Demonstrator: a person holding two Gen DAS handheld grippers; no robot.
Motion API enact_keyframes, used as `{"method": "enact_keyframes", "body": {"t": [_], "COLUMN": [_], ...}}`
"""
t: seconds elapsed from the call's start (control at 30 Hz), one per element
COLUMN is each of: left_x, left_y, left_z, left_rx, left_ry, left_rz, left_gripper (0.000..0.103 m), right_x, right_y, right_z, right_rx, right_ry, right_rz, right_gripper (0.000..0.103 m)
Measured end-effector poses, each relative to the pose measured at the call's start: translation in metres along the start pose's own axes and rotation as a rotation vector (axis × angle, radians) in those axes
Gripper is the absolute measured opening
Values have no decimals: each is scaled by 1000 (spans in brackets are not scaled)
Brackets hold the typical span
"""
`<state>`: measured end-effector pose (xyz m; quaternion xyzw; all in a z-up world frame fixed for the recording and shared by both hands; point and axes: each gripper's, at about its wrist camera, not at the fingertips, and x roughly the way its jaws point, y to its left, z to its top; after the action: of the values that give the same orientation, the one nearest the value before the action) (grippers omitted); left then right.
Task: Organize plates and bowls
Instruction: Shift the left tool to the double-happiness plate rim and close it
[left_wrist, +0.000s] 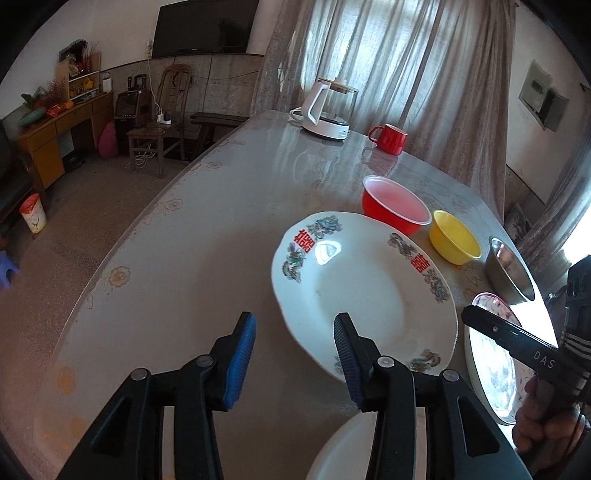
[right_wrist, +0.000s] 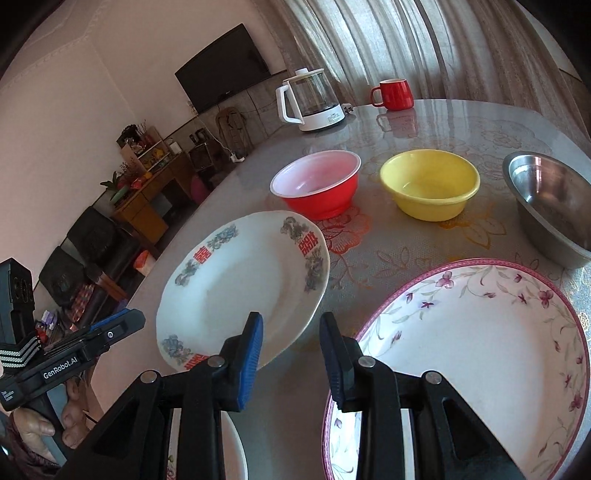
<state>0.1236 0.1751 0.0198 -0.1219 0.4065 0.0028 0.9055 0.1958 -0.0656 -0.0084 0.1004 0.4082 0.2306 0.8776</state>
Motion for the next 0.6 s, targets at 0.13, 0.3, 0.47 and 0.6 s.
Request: {"method": "enact_keyframes", "body": {"t": [0.13,0.3,0.47,0.6], "left_x": [13,34,49,61], "left_y": [14,24,20,18], "left_z": [9,18,21,25], "left_rx": [-30,-68,-35,-19], "left_ry": [18,57,57,73], "left_rz": [-3,-23,-37,-53], "left_gripper": [45,45,45,44], "right_x": [17,30,43,53], "right_y": [-2,-9,-13,-7], "right_z": [11,19,24,28], "right_rx": [-15,-21,-29,-55], "right_ry": [23,44,70,92], "right_rz": [-49,-69,-65,-48], "right_gripper": [31,31,31,34]}}
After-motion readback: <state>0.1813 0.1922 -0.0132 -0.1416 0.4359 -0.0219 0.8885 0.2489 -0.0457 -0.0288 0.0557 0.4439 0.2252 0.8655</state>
